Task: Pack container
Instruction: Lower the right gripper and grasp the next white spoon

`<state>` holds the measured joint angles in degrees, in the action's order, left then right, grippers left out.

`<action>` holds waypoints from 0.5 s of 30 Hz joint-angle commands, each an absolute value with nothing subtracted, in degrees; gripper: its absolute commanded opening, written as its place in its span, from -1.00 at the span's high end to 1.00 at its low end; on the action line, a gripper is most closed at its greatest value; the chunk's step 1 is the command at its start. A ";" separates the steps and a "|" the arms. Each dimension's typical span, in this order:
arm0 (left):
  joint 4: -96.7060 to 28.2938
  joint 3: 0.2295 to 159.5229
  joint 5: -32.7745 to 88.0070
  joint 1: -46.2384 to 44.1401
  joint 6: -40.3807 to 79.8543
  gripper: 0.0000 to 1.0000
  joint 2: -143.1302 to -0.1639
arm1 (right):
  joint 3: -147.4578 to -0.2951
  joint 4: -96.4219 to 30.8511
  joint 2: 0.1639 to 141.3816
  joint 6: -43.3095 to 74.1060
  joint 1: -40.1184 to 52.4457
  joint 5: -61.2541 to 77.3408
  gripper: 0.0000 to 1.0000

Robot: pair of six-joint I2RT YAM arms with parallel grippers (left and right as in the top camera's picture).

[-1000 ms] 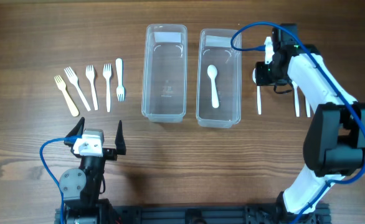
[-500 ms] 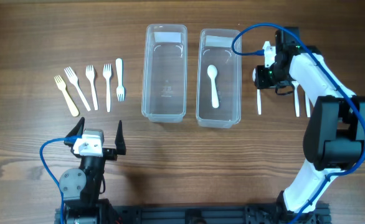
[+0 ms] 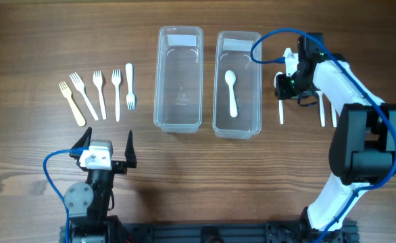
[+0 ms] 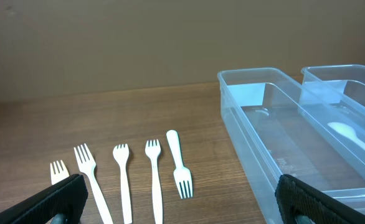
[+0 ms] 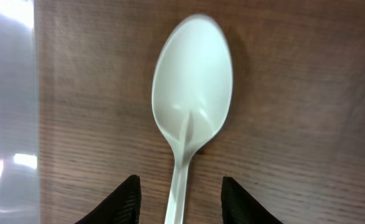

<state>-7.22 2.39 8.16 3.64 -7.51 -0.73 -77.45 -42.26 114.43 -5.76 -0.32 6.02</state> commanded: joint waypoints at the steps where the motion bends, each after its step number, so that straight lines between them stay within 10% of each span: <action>1: -7.01 1.91 7.88 3.27 -8.78 -1.00 -0.38 | -75.66 -41.08 115.02 -6.00 -0.25 7.18 0.18; 15: -7.01 1.91 7.88 3.27 -8.78 -0.99 -0.38 | -75.61 -38.65 115.04 -5.98 -0.25 7.16 0.19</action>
<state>-7.22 2.39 8.16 3.64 -7.51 -0.73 -75.99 -39.68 114.43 -5.87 -0.32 6.02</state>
